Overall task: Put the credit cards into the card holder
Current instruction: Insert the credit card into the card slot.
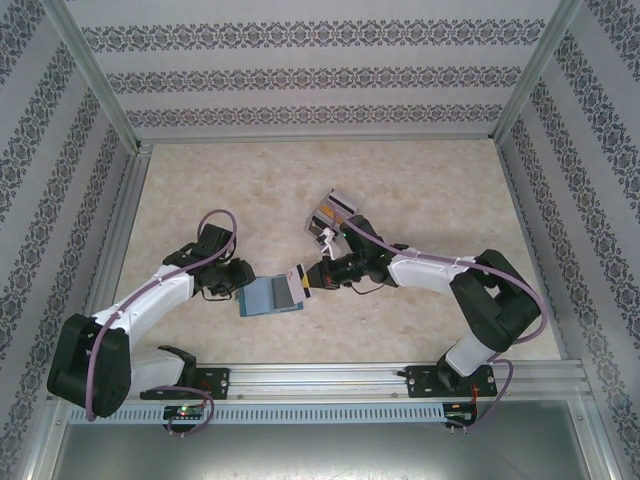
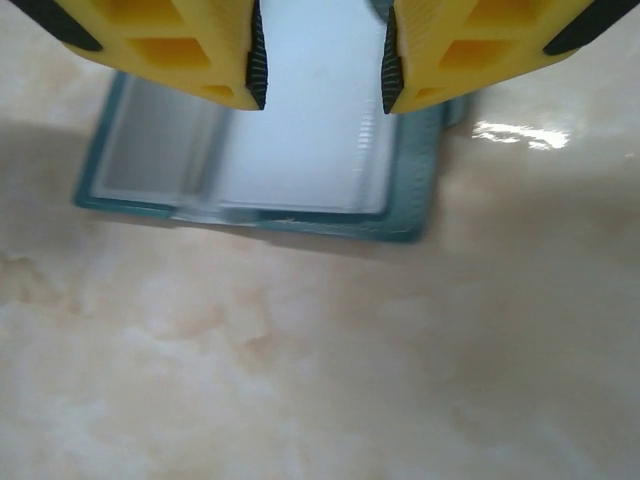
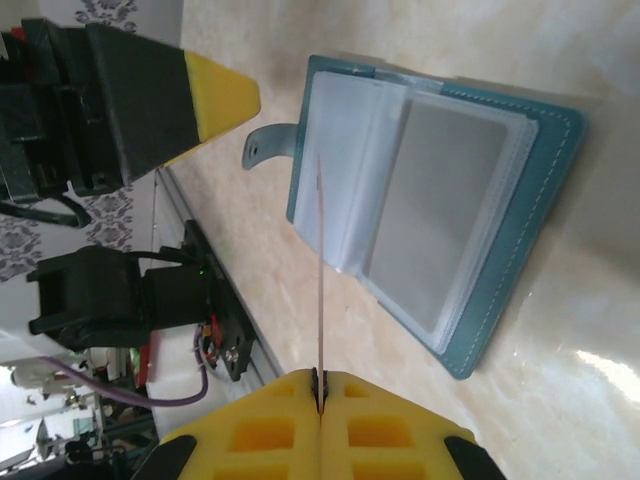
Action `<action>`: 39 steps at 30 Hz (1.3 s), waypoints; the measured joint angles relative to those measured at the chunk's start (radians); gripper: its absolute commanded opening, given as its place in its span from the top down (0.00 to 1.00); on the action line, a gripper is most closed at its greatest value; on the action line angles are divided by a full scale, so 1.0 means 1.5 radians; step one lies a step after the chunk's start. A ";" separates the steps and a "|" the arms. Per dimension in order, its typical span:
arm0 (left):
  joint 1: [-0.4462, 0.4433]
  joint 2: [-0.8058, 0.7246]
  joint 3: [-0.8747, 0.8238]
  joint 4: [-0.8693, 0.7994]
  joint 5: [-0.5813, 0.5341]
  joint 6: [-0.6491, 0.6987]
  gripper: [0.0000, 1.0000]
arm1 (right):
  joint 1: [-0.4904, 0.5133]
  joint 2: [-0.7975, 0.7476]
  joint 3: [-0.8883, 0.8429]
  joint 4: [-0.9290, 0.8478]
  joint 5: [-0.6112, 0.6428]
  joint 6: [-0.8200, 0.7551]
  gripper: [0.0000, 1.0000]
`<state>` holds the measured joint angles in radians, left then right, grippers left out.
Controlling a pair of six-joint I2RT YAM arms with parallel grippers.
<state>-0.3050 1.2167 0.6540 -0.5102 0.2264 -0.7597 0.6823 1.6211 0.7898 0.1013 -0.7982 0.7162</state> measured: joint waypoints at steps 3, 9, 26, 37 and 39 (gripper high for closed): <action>0.004 0.000 0.000 -0.017 -0.031 -0.002 0.65 | 0.022 0.026 0.005 0.010 0.017 0.012 1.00; 0.004 0.020 -0.007 -0.019 -0.050 -0.004 0.73 | 0.045 0.088 0.009 0.054 0.036 0.048 1.00; 0.008 0.075 -0.034 0.007 -0.047 -0.005 0.94 | 0.063 0.162 0.059 0.117 0.038 0.097 1.00; 0.008 0.072 -0.037 0.012 -0.044 -0.007 0.96 | 0.063 0.184 0.064 0.128 0.037 0.111 1.00; 0.008 0.072 -0.037 0.013 -0.044 -0.008 0.97 | 0.063 0.190 0.069 0.130 0.033 0.114 1.00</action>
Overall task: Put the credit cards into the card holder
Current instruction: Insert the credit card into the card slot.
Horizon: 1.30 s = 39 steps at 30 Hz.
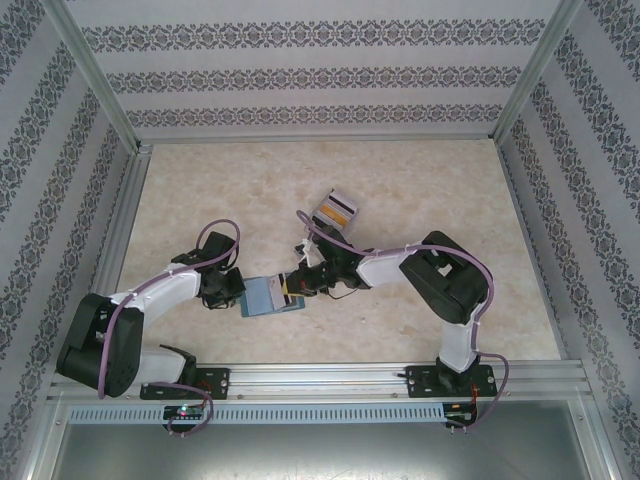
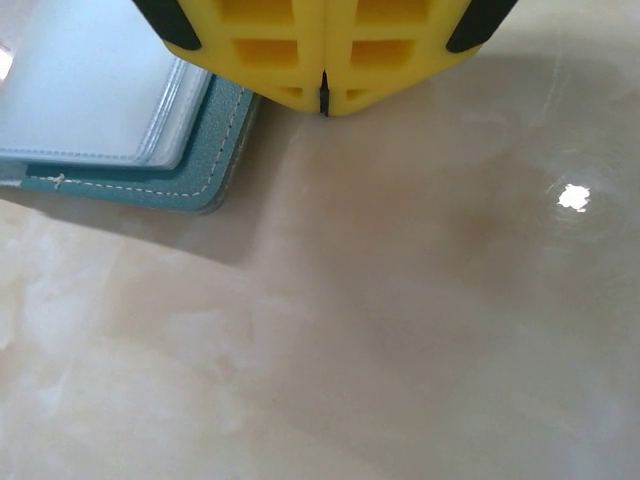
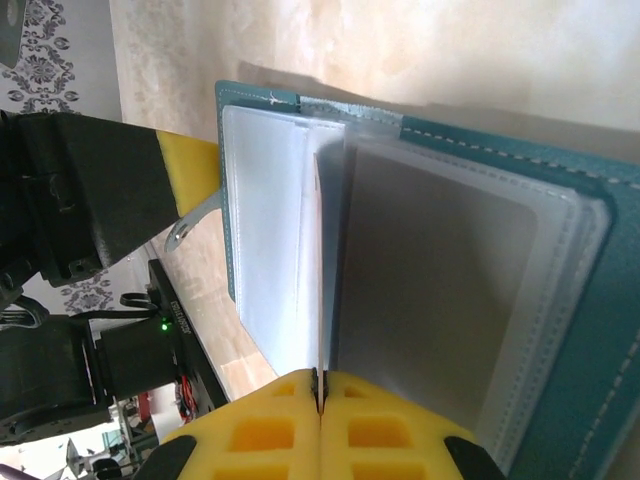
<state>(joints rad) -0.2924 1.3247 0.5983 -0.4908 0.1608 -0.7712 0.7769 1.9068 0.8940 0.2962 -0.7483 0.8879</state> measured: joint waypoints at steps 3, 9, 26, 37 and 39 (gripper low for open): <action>0.000 0.000 -0.001 0.000 0.001 -0.002 0.98 | 0.000 0.007 0.010 0.001 -0.003 0.001 1.00; 0.000 -0.006 -0.006 0.005 0.002 -0.007 0.99 | 0.000 0.024 0.022 0.006 -0.016 0.004 1.00; 0.005 -0.032 -0.036 0.040 0.013 -0.031 1.00 | 0.030 0.035 0.028 0.010 -0.005 0.020 1.00; 0.004 -0.063 -0.058 0.053 0.021 -0.048 1.00 | 0.047 0.024 0.016 0.021 0.063 0.035 1.00; 0.004 -0.068 -0.062 0.054 0.030 -0.050 1.00 | 0.048 0.013 0.008 0.025 0.082 0.038 1.00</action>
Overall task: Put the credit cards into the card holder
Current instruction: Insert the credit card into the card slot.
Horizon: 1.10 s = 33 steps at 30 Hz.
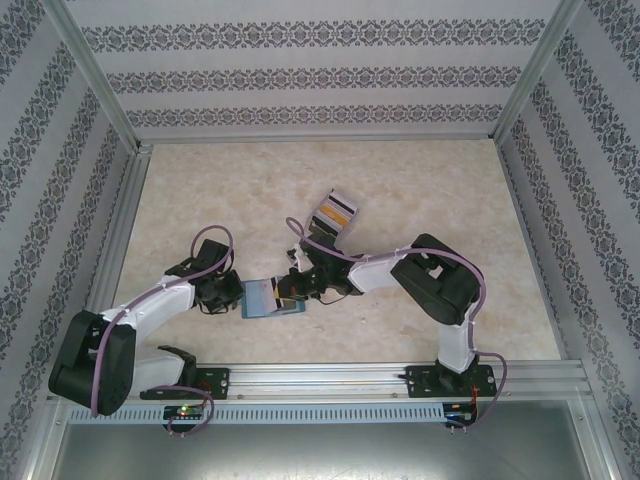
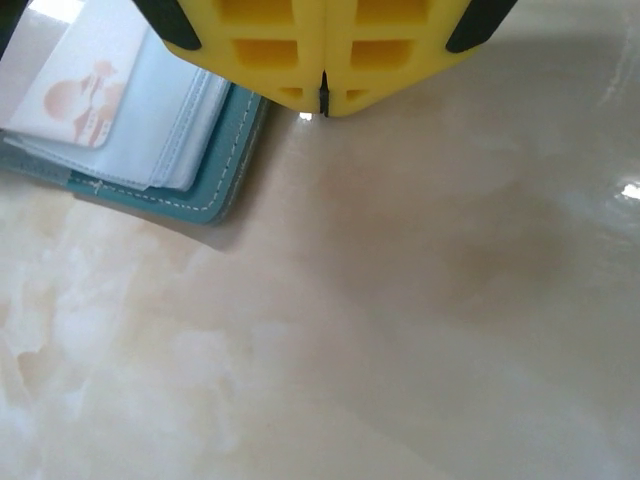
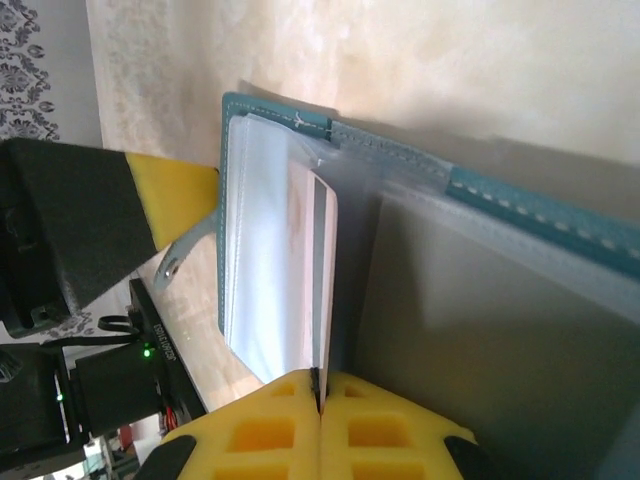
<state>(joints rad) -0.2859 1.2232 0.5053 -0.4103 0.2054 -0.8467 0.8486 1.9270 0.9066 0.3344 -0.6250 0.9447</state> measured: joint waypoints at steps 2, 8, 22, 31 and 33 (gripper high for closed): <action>0.000 -0.001 -0.003 0.004 0.006 -0.004 1.00 | 0.005 -0.005 -0.001 -0.001 0.017 0.000 1.00; 0.000 0.001 -0.009 0.018 0.015 -0.019 1.00 | 0.018 -0.006 0.004 -0.007 0.051 -0.001 0.96; 0.000 0.015 0.004 0.009 0.015 -0.018 1.00 | 0.017 -0.017 0.023 -0.070 0.066 -0.052 0.71; 0.000 0.034 0.024 -0.011 0.015 -0.011 1.00 | 0.007 -0.064 0.079 -0.216 0.113 -0.142 0.69; 0.000 0.034 0.024 -0.011 0.015 -0.010 1.00 | 0.003 -0.064 0.083 -0.232 0.116 -0.154 0.72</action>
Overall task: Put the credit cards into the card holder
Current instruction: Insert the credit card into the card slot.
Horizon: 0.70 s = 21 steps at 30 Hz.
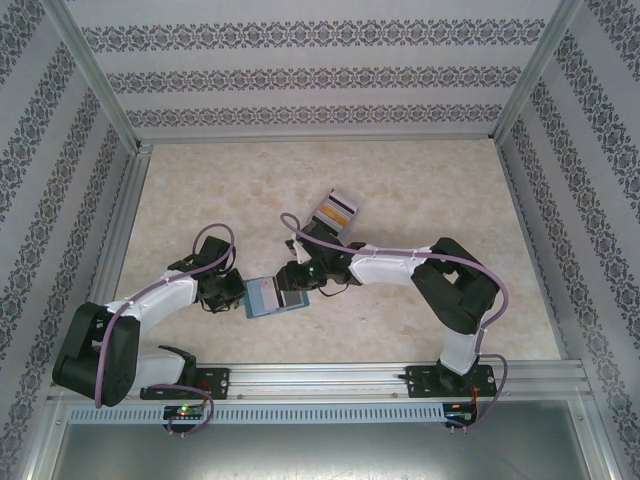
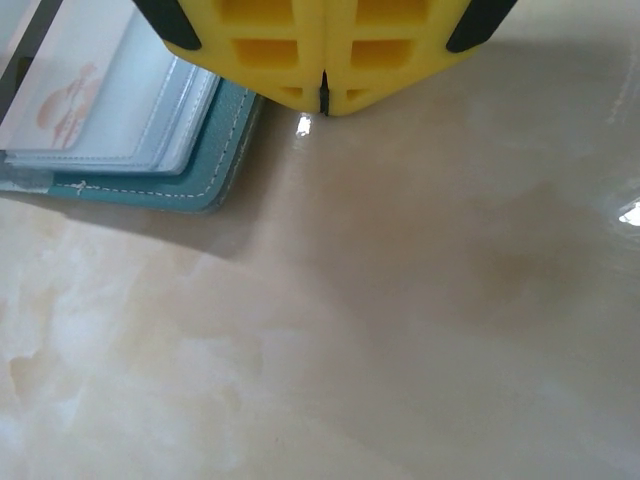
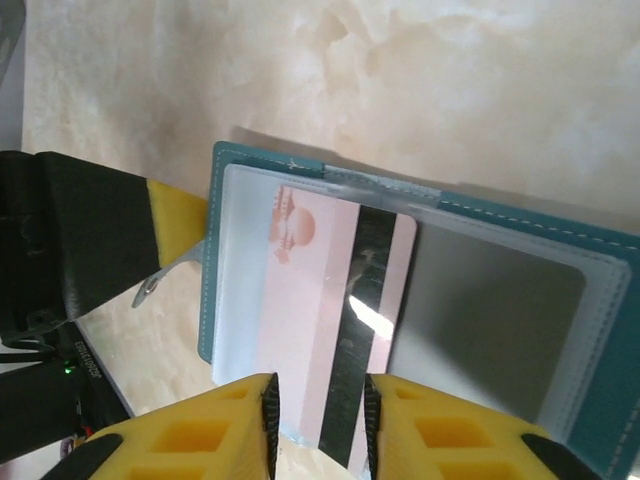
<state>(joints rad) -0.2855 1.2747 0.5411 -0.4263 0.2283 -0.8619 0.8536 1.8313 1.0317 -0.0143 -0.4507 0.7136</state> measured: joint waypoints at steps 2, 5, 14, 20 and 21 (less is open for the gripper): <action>0.000 0.000 0.000 0.000 0.002 0.000 1.00 | -0.001 0.000 0.003 -0.018 0.002 -0.011 0.75; 0.000 0.003 0.000 0.001 0.003 0.000 1.00 | -0.002 0.011 0.017 -0.037 0.004 -0.025 0.80; 0.000 0.003 0.000 0.002 0.003 -0.001 1.00 | -0.001 0.061 0.048 -0.058 0.004 -0.040 0.87; 0.000 0.006 0.000 0.004 0.005 -0.002 1.00 | 0.006 0.085 0.071 -0.060 -0.001 -0.042 0.87; 0.000 0.006 0.000 0.005 0.005 -0.002 1.00 | 0.009 0.089 0.075 -0.061 -0.001 -0.043 0.87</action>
<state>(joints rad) -0.2855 1.2842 0.5411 -0.4191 0.2356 -0.8646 0.8673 1.9648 1.1446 -0.1055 -0.4522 0.6495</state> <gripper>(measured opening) 0.060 0.126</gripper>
